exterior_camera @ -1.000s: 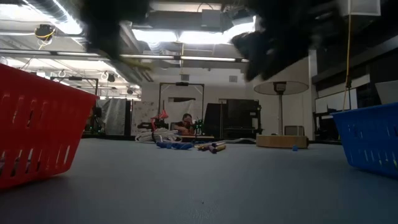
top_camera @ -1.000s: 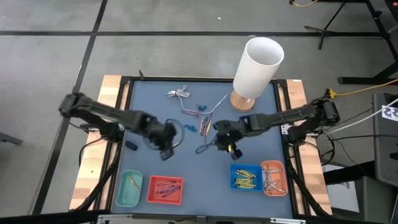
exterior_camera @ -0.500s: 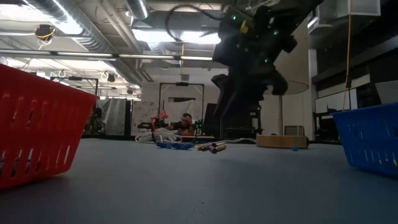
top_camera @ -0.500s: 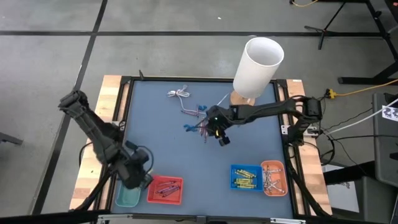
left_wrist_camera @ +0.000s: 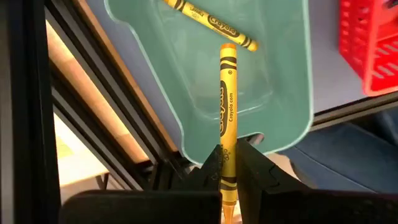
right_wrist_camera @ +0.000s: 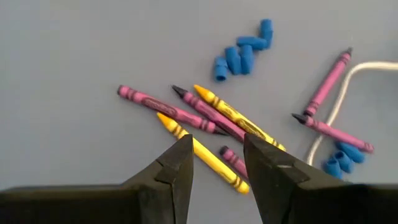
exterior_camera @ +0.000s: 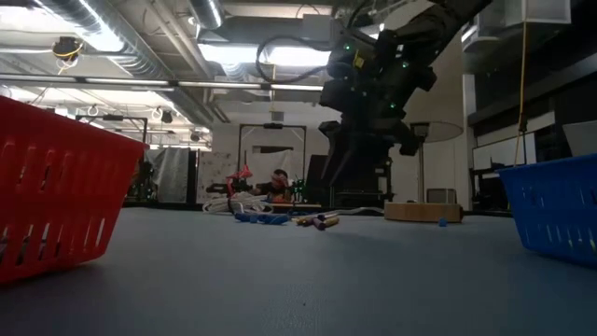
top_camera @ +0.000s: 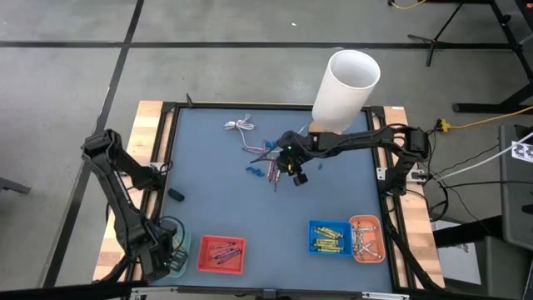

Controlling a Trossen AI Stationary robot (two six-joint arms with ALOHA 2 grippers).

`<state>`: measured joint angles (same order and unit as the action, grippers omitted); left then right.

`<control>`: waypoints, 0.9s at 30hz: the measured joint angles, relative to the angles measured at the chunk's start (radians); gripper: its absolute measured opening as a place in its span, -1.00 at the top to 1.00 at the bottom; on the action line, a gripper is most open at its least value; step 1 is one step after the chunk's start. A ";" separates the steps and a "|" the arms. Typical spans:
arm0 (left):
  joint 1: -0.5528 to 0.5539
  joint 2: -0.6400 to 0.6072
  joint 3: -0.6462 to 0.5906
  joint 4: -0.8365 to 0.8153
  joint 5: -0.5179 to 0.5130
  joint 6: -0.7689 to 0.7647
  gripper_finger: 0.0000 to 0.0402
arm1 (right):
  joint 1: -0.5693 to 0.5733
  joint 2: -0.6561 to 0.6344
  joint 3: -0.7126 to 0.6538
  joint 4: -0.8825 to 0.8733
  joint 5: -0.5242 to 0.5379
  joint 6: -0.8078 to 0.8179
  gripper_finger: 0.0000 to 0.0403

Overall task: Sort crayons
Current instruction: Put the yellow crayon into the green bin

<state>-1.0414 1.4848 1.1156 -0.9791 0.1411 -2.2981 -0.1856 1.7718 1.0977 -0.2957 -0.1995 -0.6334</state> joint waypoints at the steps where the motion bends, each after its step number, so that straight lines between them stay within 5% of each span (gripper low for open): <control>1: -0.003 0.006 0.000 0.000 0.002 0.001 0.97 | 0.001 0.000 0.000 0.001 -0.008 -0.004 0.30; 19: 0.001 0.020 0.000 0.002 -0.085 0.025 0.45 | 0.002 0.138 0.001 0.018 -0.017 -0.135 0.30; 27: 0.001 0.020 0.000 0.003 -0.354 0.075 0.42 | 0.002 0.147 0.004 -0.001 -0.018 -0.134 0.38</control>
<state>-1.0409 1.5043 1.1156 -0.9756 -0.2132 -2.2234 -0.1837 1.9186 1.1015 -0.2972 -0.2180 -0.7677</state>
